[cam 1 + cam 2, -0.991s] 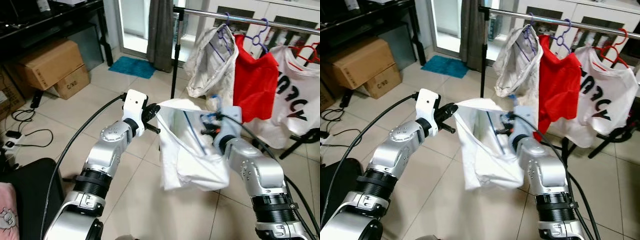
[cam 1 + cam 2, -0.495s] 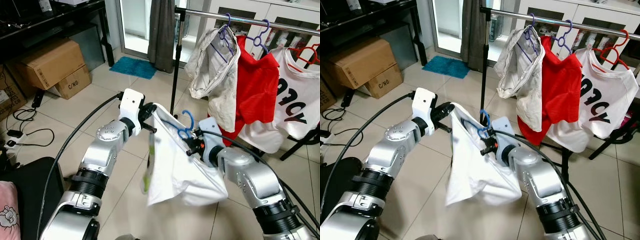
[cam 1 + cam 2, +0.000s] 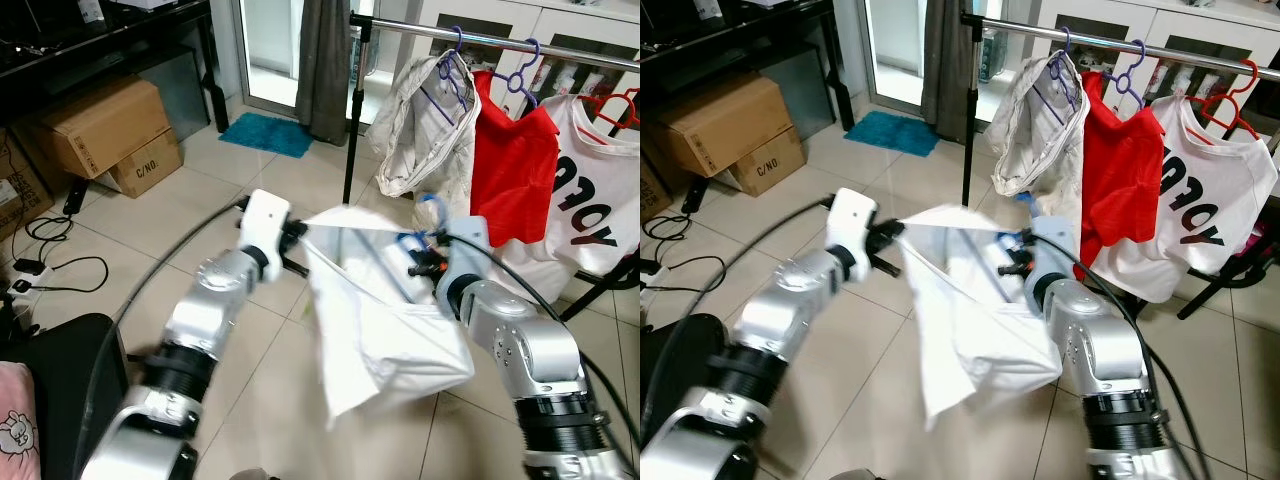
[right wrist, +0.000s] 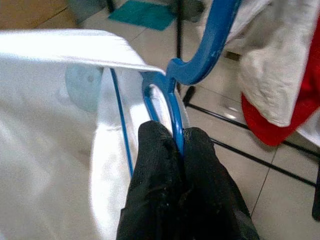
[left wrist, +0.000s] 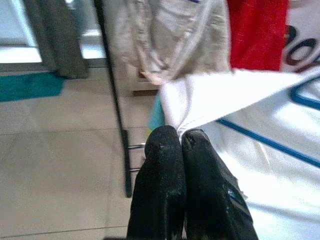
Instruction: Hang hanger
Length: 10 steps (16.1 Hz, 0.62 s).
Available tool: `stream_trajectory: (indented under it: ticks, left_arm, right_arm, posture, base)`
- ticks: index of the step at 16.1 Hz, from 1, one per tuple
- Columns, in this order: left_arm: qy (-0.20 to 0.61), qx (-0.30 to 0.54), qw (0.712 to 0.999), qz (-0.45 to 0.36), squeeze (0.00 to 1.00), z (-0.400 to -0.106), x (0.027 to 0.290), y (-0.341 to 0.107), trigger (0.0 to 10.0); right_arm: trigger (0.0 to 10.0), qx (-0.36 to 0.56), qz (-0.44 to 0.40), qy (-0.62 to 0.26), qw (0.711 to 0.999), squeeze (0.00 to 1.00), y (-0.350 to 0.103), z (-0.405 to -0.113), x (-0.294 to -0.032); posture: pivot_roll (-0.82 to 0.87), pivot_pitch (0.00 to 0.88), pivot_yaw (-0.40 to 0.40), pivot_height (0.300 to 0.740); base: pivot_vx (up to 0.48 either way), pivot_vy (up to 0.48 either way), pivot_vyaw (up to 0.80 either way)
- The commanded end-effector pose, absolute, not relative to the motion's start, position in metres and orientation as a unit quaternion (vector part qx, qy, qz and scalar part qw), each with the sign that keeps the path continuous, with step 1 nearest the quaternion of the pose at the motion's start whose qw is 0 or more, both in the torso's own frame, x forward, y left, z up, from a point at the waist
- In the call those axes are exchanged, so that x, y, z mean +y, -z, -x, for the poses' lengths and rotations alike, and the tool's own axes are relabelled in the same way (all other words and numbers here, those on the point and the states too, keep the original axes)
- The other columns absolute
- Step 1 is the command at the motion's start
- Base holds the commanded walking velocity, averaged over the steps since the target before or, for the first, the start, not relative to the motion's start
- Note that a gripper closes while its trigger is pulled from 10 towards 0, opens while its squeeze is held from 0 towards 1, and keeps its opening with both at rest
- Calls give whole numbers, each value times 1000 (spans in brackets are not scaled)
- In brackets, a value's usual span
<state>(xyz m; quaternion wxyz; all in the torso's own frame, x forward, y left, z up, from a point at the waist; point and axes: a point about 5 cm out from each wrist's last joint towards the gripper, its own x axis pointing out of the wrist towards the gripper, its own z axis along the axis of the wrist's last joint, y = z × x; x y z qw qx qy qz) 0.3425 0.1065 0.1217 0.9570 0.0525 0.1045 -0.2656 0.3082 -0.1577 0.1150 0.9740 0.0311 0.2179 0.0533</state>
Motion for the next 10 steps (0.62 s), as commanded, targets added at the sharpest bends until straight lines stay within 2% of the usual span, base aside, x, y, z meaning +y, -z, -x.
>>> stream_trajectory:
  ticks: [1, 5, 6, 8, 10]
  left_arm:
    - [262, 103, 958, -50, 0, -341, 110, -123, 0]
    - [307, 102, 946, -19, 0, -335, 82, -124, 0]
    - [311, 100, 945, -9, 0, -334, 78, -125, 0]
    - [309, 96, 946, 15, 0, -333, 75, -128, 0]
    - [308, 86, 947, 25, 0, -335, 76, -133, 0]
  right_arm:
    - [10000, 210, -45, 21, 976, 0, -115, -308, -178]
    - [10000, 172, -69, 92, 978, 0, -121, -318, -169]
    - [10000, 169, -77, 74, 980, 0, -122, -321, -161]
    - [10000, 204, -38, -67, 976, 0, -117, -320, -127]
    - [10000, 246, 47, -184, 950, 0, -101, -307, -104]
  posture:
    - [-138, 3, -5, 740]
    - [-126, 0, -16, 740]
    - [-122, 0, -19, 740]
    - [-115, 0, -23, 740]
    - [-107, 0, -22, 740]
  base:
    - [0, 0, 0]
    - [0, 0, 0]
    - [0, 0, 0]
    - [0, 0, 0]
    - [0, 0, 0]
